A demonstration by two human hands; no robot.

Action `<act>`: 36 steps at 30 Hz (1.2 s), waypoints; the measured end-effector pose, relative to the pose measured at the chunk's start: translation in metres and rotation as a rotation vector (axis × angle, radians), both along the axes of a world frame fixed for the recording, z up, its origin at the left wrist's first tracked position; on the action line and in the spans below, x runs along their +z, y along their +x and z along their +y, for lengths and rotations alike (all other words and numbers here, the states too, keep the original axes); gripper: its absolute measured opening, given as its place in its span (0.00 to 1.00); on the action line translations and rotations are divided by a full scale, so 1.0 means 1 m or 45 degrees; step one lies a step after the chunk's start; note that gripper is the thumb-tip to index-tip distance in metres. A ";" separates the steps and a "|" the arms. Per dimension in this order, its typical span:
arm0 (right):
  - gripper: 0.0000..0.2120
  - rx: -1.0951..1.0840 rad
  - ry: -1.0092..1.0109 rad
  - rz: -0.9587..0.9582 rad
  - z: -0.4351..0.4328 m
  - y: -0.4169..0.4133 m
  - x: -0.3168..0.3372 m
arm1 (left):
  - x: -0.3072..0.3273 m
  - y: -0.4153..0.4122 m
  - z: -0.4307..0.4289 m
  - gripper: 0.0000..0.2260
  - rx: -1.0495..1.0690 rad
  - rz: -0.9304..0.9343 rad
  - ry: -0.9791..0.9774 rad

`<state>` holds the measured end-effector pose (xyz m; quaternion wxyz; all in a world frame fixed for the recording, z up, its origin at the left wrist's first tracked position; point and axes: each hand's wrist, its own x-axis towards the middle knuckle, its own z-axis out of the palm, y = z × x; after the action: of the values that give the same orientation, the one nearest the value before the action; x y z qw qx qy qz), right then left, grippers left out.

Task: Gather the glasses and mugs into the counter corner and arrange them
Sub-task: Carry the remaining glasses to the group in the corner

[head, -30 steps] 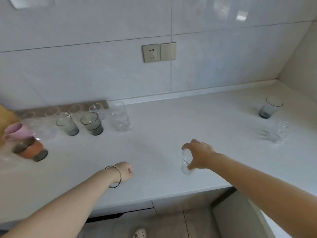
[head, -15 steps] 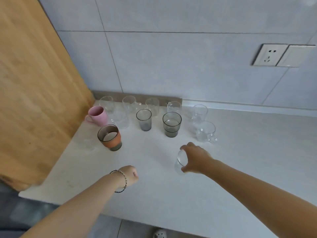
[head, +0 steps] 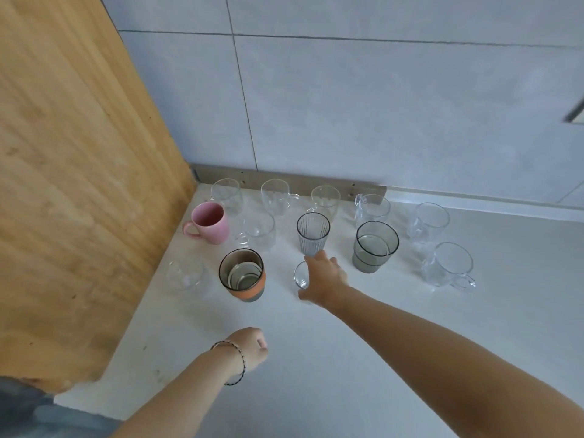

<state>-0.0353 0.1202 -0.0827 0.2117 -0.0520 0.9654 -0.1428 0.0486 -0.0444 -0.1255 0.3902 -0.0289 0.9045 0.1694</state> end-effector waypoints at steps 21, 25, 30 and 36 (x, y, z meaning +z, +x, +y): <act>0.20 -0.723 0.062 -0.488 0.327 0.135 -0.013 | 0.019 -0.060 0.241 0.09 -0.712 0.061 0.076; 0.19 -0.936 0.052 -0.450 0.418 0.177 -0.003 | 0.025 -0.058 0.336 0.13 -0.805 0.096 0.081; 0.17 -1.115 0.029 -0.339 0.530 0.219 -0.003 | 0.021 -0.039 0.460 0.11 -0.902 0.108 0.119; 0.16 -1.255 0.165 -0.252 0.682 0.258 -0.003 | 0.008 -0.004 0.604 0.06 -0.949 0.091 0.098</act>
<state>0.2231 0.8021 -0.0853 0.2124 0.4370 0.8574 -0.1698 0.0446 0.5599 -0.1175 0.3941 0.3230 0.8590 0.0505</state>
